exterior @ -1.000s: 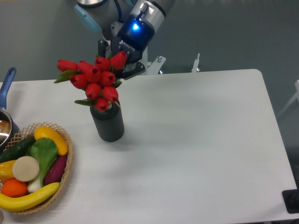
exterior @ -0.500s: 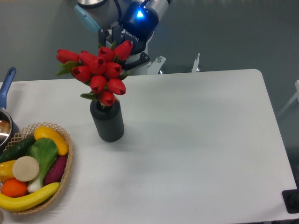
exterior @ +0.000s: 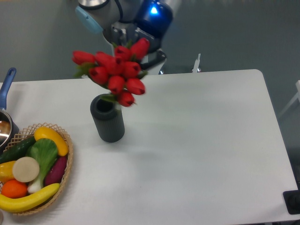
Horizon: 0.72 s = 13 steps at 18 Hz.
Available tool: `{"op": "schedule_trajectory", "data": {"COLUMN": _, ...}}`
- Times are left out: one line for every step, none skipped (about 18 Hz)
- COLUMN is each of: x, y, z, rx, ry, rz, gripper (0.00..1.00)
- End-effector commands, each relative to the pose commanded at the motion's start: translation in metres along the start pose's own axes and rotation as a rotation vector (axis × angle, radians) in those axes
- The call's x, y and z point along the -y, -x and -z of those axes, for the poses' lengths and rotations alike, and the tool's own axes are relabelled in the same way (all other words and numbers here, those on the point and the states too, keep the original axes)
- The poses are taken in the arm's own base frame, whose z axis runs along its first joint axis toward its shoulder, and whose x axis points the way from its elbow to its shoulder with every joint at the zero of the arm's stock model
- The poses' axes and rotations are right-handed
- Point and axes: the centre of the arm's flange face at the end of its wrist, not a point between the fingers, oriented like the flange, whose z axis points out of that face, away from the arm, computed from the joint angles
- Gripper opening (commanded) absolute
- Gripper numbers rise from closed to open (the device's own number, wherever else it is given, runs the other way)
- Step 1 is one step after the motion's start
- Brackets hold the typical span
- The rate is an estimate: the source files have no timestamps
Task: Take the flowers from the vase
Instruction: 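Carry the tulip bunch away from the vase over the open table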
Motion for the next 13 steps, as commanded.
{"op": "schedule_trajectory", "data": {"x": -0.01, "y": 0.007, "z": -0.003, "rx": 0.058, "ry": 0.067, "rz": -0.009, "gripper": 0.0}}
{"op": "schedule_trajectory", "data": {"x": -0.023, "y": 0.015, "z": -0.012, "rx": 0.088, "ry": 0.125, "rz": -0.018, "gripper": 0.0}}
{"op": "schedule_trajectory", "data": {"x": -0.036, "y": 0.022, "z": -0.022, "rx": 0.097, "ry": 0.171, "rz": -0.03, "gripper": 0.0}}
{"op": "schedule_trajectory", "data": {"x": -0.045, "y": 0.027, "z": -0.033, "rx": 0.089, "ry": 0.196, "rz": -0.038, "gripper": 0.0}}
{"op": "schedule_trajectory", "data": {"x": -0.054, "y": 0.033, "z": -0.043, "rx": 0.084, "ry": 0.221, "rz": -0.03, "gripper": 0.0}}
{"op": "schedule_trajectory", "data": {"x": -0.06, "y": 0.04, "z": -0.049, "rx": 0.095, "ry": 0.25, "rz": -0.024, "gripper": 0.0}}
{"op": "schedule_trajectory", "data": {"x": -0.066, "y": 0.045, "z": -0.055, "rx": 0.111, "ry": 0.288, "rz": -0.039, "gripper": 0.0}}
{"op": "schedule_trajectory", "data": {"x": -0.071, "y": 0.051, "z": -0.065, "rx": 0.118, "ry": 0.332, "rz": -0.082, "gripper": 0.02}}
{"op": "schedule_trajectory", "data": {"x": -0.078, "y": 0.053, "z": -0.078, "rx": 0.118, "ry": 0.386, "rz": -0.123, "gripper": 0.02}}
{"op": "schedule_trajectory", "data": {"x": -0.084, "y": 0.053, "z": -0.089, "rx": 0.117, "ry": 0.444, "rz": -0.141, "gripper": 0.02}}
{"op": "schedule_trajectory", "data": {"x": -0.089, "y": 0.051, "z": -0.102, "rx": 0.114, "ry": 0.488, "rz": -0.151, "gripper": 0.02}}
{"op": "schedule_trajectory", "data": {"x": -0.088, "y": 0.053, "z": -0.115, "rx": 0.115, "ry": 0.514, "rz": -0.166, "gripper": 0.02}}
{"op": "schedule_trajectory", "data": {"x": -0.087, "y": 0.057, "z": -0.124, "rx": 0.122, "ry": 0.54, "rz": -0.175, "gripper": 0.02}}
